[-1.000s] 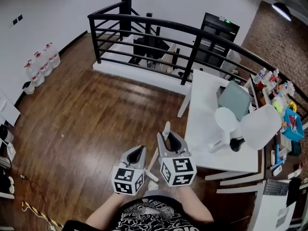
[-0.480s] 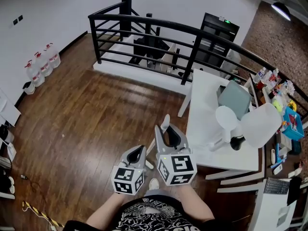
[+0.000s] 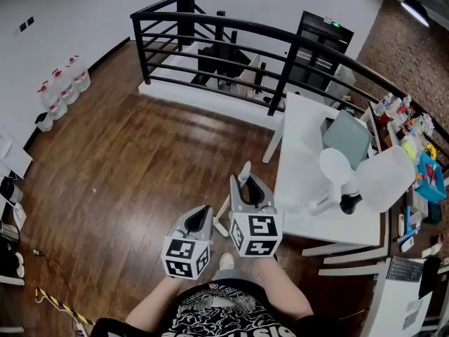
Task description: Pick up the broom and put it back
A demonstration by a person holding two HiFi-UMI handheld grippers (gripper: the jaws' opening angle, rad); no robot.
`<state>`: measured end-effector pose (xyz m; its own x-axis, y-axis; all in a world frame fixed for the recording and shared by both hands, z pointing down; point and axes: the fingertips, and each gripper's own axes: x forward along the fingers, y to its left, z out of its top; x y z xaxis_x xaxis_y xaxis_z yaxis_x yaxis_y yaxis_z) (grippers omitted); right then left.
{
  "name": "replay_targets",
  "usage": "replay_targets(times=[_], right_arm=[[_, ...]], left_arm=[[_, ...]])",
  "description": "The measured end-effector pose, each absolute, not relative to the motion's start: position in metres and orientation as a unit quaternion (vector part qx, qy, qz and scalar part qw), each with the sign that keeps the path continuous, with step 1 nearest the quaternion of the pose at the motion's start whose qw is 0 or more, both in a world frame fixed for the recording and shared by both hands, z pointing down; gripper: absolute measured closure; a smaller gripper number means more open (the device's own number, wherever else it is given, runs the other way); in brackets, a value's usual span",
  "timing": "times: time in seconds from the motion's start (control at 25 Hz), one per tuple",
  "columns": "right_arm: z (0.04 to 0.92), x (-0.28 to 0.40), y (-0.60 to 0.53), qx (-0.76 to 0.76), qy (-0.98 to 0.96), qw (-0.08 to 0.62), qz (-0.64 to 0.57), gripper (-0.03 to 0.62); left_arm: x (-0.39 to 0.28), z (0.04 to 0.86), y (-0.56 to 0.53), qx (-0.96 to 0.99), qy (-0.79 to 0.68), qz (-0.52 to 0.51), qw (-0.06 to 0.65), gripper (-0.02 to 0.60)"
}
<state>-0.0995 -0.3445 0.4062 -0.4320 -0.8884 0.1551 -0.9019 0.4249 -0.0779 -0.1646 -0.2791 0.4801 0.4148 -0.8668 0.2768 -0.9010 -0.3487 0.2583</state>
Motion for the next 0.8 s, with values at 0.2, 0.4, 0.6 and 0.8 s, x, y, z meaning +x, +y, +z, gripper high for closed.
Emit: replay_targets(times=[0.2, 0.4, 0.6, 0.8], right_arm=[[0.432, -0.098, -0.348, 0.539, -0.836, 0.047, 0.089, 0.496], [0.455, -0.095, -0.348, 0.545, -0.831, 0.049, 0.095, 0.496], [0.476, -0.089, -0.345, 0.551, -0.826, 0.053, 0.109, 0.496], [0.495, -0.086, -0.34, 0.555, -0.82, 0.06, 0.126, 0.496]], left_arm=[[-0.164, 0.483, -0.281, 0.821, -0.537, 0.052, 0.188, 0.575], [-0.162, 0.486, -0.282, 0.823, -0.533, 0.059, 0.188, 0.575], [-0.158, 0.487, -0.283, 0.826, -0.528, 0.063, 0.188, 0.575], [-0.155, 0.489, -0.285, 0.828, -0.524, 0.067, 0.187, 0.575]])
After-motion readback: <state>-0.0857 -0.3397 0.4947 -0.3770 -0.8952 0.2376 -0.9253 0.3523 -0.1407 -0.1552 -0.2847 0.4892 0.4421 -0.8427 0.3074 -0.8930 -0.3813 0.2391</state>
